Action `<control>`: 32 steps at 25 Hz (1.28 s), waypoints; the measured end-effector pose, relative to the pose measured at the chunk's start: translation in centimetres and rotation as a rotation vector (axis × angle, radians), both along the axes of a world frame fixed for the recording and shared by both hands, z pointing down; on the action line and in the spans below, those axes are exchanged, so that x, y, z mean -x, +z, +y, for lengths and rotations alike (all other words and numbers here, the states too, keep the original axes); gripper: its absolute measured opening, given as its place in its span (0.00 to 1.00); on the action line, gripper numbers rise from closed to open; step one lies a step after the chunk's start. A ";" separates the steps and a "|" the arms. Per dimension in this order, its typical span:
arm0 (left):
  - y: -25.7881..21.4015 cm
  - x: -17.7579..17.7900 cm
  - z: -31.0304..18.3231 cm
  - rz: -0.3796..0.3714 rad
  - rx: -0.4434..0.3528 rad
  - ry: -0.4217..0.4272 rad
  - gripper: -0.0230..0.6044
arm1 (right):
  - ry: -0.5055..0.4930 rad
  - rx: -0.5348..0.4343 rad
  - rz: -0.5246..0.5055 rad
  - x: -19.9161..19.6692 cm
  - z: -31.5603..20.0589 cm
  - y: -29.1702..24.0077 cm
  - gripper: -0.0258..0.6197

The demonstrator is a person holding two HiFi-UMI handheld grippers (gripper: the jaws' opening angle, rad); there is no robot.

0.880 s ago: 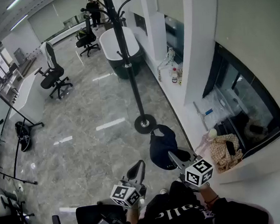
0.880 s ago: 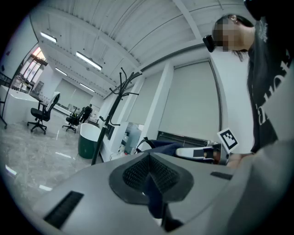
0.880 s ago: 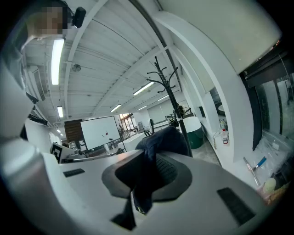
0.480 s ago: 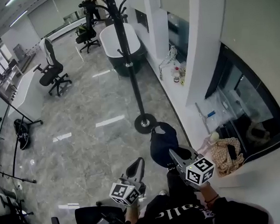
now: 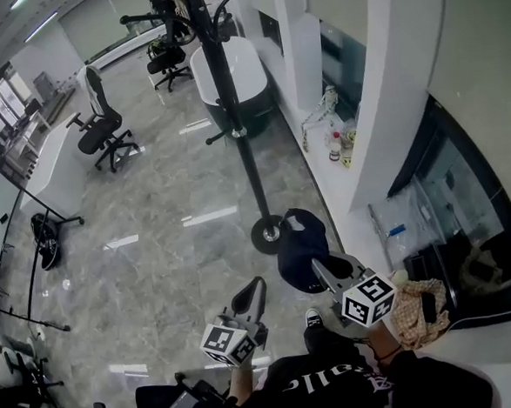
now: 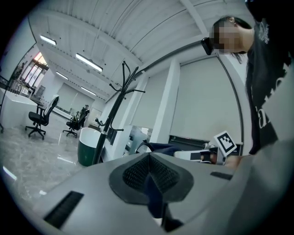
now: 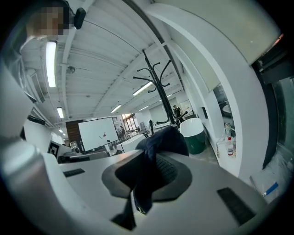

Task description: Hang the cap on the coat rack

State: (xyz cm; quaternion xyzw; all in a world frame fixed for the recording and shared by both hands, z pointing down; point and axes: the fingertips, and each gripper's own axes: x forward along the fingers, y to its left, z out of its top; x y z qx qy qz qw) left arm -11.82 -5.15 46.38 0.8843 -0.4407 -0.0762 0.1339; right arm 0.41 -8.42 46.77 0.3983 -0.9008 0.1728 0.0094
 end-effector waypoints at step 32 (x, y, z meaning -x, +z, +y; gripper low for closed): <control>0.0 -5.2 -23.8 -0.036 0.001 0.053 0.04 | 0.013 -0.153 -0.010 -4.2 -29.1 -5.5 0.13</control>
